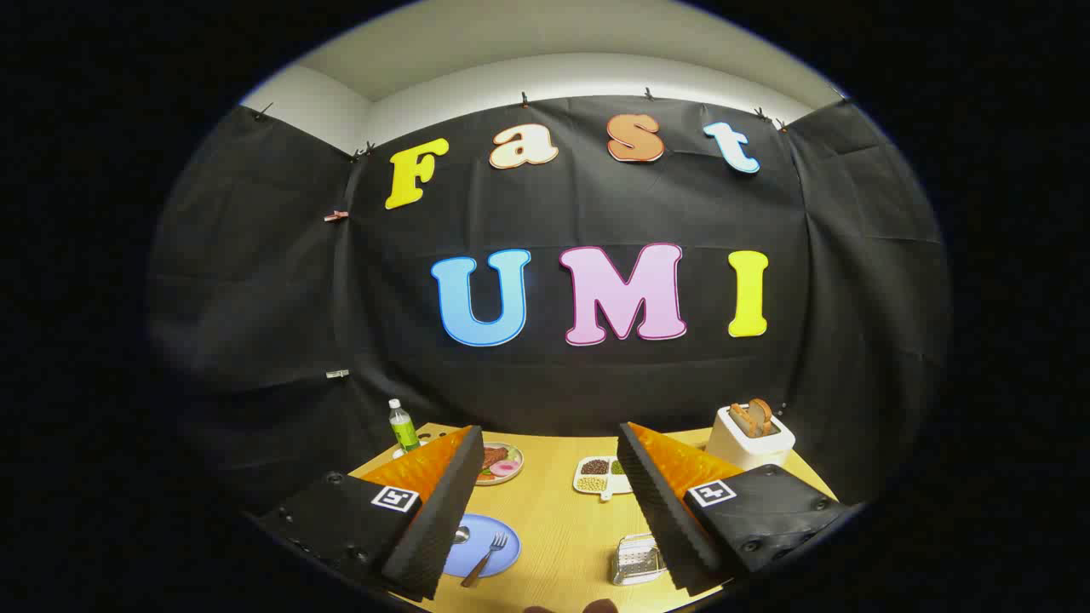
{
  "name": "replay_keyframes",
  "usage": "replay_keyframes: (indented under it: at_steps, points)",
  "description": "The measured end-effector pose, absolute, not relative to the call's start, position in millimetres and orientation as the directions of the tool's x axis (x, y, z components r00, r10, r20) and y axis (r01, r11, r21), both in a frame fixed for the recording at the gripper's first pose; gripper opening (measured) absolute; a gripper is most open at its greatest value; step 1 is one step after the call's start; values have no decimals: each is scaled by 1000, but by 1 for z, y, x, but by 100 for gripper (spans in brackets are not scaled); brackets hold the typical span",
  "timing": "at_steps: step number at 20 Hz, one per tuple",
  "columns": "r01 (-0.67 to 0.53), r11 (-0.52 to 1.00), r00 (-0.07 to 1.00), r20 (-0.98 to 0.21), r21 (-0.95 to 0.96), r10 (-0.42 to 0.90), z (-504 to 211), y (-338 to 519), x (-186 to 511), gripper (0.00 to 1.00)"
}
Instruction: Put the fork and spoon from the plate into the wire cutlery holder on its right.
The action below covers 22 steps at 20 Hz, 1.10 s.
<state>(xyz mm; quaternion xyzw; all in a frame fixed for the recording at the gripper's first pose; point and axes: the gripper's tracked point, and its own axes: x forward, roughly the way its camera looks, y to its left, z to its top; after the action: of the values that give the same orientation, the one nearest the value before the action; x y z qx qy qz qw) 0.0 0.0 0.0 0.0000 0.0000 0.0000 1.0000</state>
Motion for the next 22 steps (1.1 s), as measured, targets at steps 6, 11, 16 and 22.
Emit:
replay_keyframes:
  at_steps: [6, 11, 16, 22]
  points:
    - [-3, 1000, 1000, -26, 0, 3, -7, 4, 4, 98]
    - [-14, 1000, 999, -48, -2, 14, -15, 12, 8, 99]
    - [-25, 1000, 997, -80, -10, 24, -25, 17, 13, 99]
    - [-35, 999, 992, -122, -14, 33, -42, 30, 23, 99]
